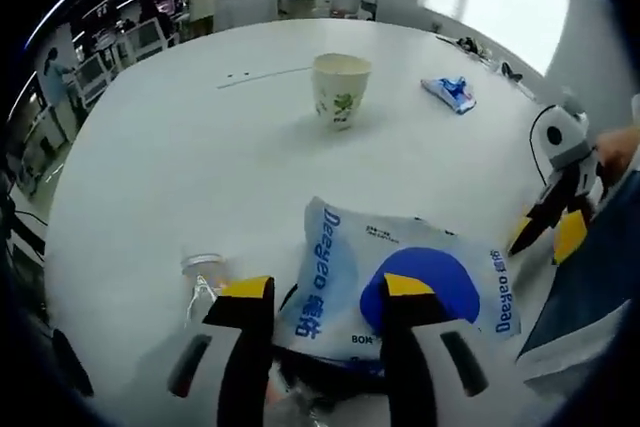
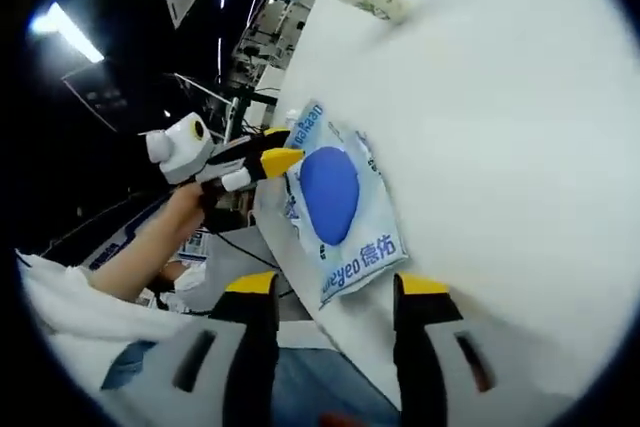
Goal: Arrange the tabletop items into an orderly group along one side of the table until the central work area is clear of visible clutter.
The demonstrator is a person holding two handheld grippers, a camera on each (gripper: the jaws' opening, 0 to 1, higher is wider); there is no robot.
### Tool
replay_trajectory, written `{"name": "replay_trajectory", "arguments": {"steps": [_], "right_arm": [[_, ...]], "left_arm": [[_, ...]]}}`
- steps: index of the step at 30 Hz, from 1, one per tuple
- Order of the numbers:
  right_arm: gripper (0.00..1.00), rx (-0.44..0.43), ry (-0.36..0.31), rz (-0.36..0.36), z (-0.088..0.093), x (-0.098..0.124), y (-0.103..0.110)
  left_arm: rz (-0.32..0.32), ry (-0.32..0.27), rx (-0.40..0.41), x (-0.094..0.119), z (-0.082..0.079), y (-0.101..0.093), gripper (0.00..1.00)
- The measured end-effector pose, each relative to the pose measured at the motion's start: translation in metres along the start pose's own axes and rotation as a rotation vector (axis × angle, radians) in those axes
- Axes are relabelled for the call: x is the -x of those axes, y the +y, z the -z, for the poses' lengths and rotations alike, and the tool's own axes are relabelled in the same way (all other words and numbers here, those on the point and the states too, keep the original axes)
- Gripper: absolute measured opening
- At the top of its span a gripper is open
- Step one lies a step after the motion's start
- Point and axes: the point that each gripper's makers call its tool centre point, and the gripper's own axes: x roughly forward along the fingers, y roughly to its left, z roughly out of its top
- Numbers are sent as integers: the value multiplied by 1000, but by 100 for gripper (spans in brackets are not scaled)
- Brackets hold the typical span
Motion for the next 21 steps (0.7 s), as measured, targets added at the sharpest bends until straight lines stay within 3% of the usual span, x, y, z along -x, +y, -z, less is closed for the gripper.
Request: {"name": "replay_trajectory", "arguments": {"steps": [5, 11, 15, 18, 21], "right_arm": [[28, -70, -10, 5, 1, -8, -8], [0, -47, -17, 21, 2, -10, -14], [0, -49, -39, -32, -7, -4, -6], [0, -71, -70, -30, -17, 3, -4], [0, -45, -127, -42, -33, 15, 2]], "left_arm": [[-33, 3, 31, 0, 2, 5, 29], [-72, 15, 23, 5, 5, 11, 7], [-76, 2, 55, 9, 3, 11, 1], [-82, 16, 66, 10, 4, 10, 0], [-80, -17, 79, 17, -3, 4, 0]]}}
